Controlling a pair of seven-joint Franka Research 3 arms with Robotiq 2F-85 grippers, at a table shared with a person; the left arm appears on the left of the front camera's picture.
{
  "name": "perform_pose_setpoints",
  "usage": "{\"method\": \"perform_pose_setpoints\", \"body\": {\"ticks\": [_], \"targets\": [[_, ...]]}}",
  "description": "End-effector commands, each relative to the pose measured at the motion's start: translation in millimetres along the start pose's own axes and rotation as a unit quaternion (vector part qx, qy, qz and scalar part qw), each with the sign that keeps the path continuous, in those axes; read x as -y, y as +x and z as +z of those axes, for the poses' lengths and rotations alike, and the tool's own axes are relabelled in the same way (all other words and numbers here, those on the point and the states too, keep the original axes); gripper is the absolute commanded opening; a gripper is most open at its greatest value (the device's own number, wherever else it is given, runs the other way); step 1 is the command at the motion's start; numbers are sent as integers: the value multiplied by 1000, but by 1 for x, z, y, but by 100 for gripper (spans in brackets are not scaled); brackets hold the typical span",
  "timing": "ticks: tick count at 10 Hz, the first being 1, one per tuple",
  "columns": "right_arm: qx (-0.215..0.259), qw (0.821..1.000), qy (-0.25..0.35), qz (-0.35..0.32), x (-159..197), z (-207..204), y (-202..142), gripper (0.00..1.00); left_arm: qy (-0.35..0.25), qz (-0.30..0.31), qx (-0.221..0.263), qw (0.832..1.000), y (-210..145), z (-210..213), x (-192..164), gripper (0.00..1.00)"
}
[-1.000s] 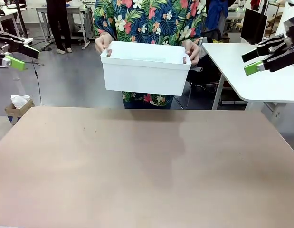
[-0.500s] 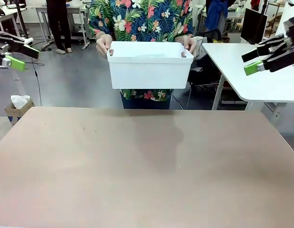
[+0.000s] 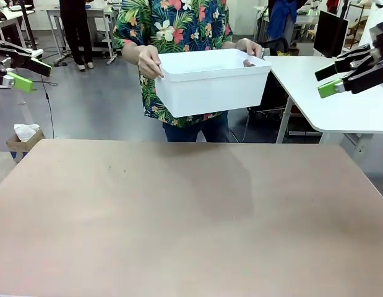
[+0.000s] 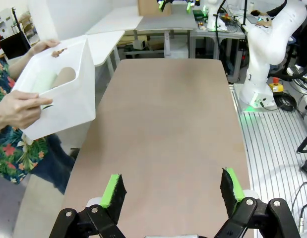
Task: Stack the cups and store them in the basket.
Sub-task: Place the stack of Reusable plastic cups into the Pantry Basket.
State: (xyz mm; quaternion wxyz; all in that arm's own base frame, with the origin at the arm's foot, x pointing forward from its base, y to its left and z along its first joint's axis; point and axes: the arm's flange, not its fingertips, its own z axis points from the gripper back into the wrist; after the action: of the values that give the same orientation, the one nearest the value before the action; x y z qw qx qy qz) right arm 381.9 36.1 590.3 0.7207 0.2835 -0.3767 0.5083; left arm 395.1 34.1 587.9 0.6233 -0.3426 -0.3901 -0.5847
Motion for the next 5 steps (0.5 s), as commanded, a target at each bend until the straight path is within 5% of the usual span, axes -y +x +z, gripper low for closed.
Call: {"method": "perform_pose_setpoints", "body": {"ticks": [1,5], "targets": [[8,1000,2,-7,0,1,4,100,-6,0,-6,1000,0,1,0,100],[8,1000,2,-7,0,1,4,100,-6,0,-6,1000,0,1,0,100]]}}
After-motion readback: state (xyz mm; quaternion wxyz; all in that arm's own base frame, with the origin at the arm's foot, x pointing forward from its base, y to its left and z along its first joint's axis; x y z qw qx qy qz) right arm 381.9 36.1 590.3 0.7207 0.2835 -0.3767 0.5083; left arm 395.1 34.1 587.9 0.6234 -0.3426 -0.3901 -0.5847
